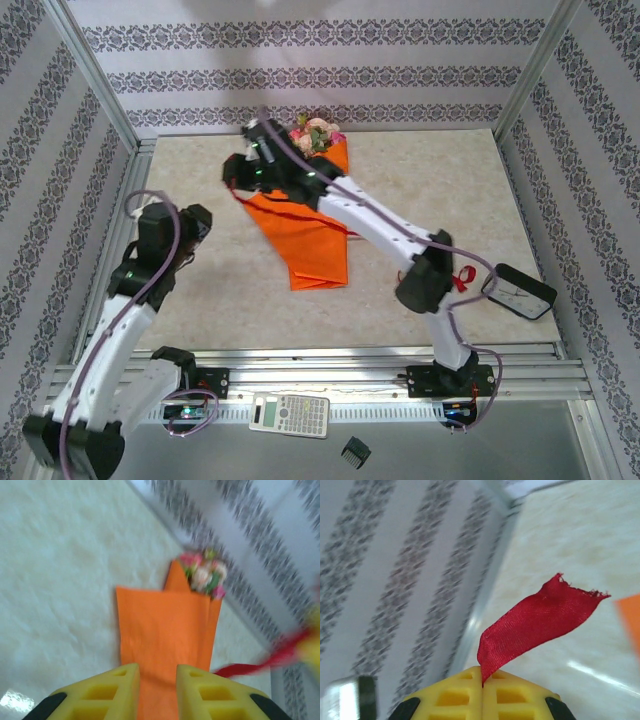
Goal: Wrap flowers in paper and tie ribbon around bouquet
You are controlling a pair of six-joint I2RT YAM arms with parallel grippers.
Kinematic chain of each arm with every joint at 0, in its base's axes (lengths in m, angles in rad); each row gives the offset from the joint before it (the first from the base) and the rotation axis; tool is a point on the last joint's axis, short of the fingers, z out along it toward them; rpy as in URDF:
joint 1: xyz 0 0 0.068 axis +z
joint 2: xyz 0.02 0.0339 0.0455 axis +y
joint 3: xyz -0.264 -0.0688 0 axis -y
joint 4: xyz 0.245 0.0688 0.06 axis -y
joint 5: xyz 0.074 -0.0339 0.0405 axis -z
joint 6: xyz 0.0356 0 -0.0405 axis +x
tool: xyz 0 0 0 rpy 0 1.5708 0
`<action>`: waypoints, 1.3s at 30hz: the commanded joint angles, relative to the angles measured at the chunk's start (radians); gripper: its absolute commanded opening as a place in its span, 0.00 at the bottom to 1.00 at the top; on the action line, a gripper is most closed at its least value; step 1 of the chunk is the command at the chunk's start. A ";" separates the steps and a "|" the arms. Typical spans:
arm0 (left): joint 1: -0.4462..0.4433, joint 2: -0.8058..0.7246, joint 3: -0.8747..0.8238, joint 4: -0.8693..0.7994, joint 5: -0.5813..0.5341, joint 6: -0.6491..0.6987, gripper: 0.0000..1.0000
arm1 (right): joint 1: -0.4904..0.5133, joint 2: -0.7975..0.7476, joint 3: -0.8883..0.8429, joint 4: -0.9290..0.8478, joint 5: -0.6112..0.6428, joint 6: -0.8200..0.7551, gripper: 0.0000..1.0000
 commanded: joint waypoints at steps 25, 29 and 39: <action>-0.399 0.879 0.353 0.061 0.263 -0.521 0.39 | -0.546 -0.643 -1.003 -0.169 -0.020 0.131 0.51; -0.444 1.042 0.461 0.071 0.212 -0.712 0.40 | -0.651 -0.730 -1.129 -0.136 -0.065 0.081 0.52; -0.445 1.198 0.534 0.033 0.145 -0.922 0.28 | -0.749 -0.794 -1.235 -0.103 -0.137 0.029 0.52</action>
